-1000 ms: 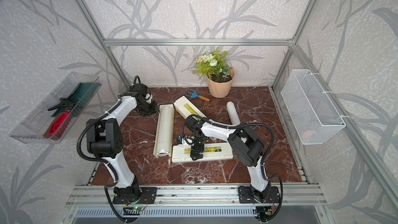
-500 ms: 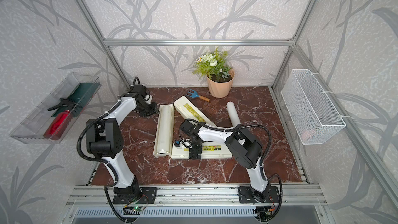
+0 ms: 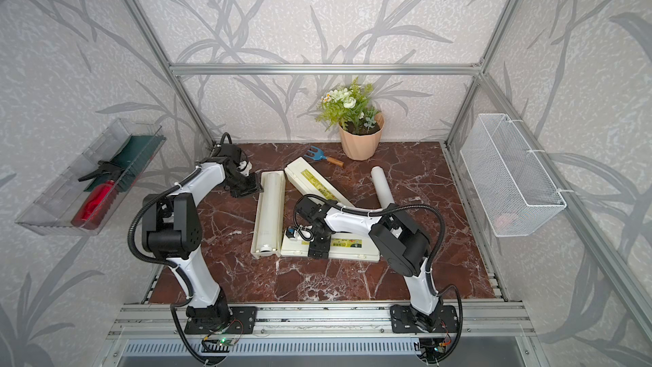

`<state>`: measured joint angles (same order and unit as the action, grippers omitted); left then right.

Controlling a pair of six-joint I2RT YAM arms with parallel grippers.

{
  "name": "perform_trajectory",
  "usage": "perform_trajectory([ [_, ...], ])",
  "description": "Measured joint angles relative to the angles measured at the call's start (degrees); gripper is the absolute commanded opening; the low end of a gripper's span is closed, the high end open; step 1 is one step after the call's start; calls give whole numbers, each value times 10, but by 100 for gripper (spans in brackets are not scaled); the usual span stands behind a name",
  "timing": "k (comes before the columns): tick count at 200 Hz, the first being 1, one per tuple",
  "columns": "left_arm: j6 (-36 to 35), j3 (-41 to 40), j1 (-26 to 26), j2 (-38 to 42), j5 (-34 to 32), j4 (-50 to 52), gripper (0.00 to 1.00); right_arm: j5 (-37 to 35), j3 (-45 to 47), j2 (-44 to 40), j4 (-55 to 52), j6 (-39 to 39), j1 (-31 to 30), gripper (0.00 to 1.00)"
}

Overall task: Put plastic wrap rolls into dispensers
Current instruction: Pick up the lid from the center of the board, then adjust the plastic wrap cutting box at the center of the board.

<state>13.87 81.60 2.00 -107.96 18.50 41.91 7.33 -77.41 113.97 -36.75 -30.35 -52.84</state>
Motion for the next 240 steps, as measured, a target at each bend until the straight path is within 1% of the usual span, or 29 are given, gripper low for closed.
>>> perform_trajectory([
  [8,1,-4,0,0,0,-5,43,-3,-1,-1,-2,7,0,68],
  [27,4,-10,0,0,1,-15,42,-10,-13,-8,-17,26,0,64],
  [53,13,-23,1,0,3,-28,40,-23,-33,-28,-38,55,0,64],
  [86,22,-42,4,0,11,-48,34,-29,-40,-74,-42,106,8,64],
  [113,28,-57,4,2,17,-66,27,-21,-82,-92,-52,155,20,64],
  [134,37,-73,0,10,18,-82,21,-7,-122,-92,-55,196,37,62],
  [146,44,-89,-2,20,18,-97,16,0,-143,-91,-62,224,49,61],
  [179,69,-136,-11,49,15,-135,7,30,-201,-79,-76,301,75,60],
  [207,90,-173,-23,77,9,-154,4,49,-240,-54,-80,355,83,59],
  [240,146,-236,-51,126,8,-179,2,57,-286,-12,-89,422,85,59],
])
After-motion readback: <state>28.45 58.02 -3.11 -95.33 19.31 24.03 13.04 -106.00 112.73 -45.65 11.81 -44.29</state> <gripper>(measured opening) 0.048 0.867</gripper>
